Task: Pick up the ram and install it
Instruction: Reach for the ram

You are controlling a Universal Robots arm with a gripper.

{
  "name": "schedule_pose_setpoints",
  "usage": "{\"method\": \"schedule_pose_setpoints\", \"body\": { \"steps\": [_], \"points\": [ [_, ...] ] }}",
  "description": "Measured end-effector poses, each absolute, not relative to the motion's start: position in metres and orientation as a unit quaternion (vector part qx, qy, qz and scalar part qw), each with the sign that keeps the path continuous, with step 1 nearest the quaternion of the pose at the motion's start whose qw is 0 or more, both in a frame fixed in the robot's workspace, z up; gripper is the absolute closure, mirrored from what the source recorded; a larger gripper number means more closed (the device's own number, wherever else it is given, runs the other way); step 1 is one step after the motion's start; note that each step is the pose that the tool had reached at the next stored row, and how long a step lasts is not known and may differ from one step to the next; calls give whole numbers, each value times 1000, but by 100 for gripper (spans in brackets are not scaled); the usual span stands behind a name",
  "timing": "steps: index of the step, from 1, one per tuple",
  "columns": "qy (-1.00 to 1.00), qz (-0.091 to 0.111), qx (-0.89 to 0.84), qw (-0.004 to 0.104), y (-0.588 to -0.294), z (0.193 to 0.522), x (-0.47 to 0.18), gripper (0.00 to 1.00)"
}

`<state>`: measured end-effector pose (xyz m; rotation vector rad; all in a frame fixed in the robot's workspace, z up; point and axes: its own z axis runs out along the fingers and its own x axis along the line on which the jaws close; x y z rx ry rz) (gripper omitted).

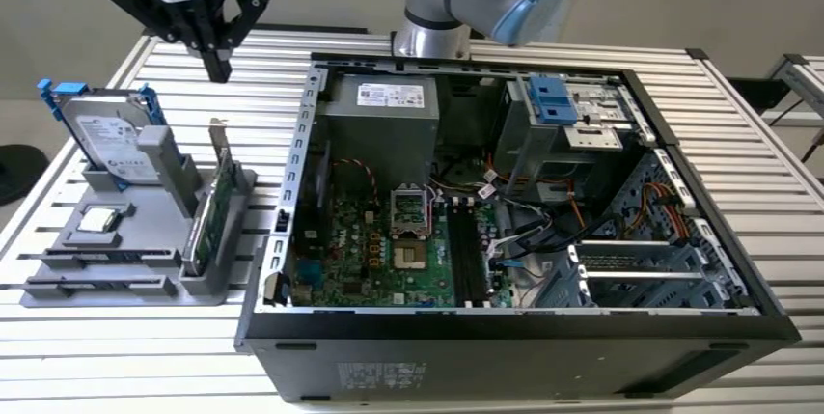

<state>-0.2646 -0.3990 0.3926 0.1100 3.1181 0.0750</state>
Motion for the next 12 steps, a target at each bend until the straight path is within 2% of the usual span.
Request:
{"method": "schedule_pose_setpoints", "body": {
  "steps": [12],
  "points": [
    [999, 24, 35, 10, -399, 393, -275, 100]
  ]
}}
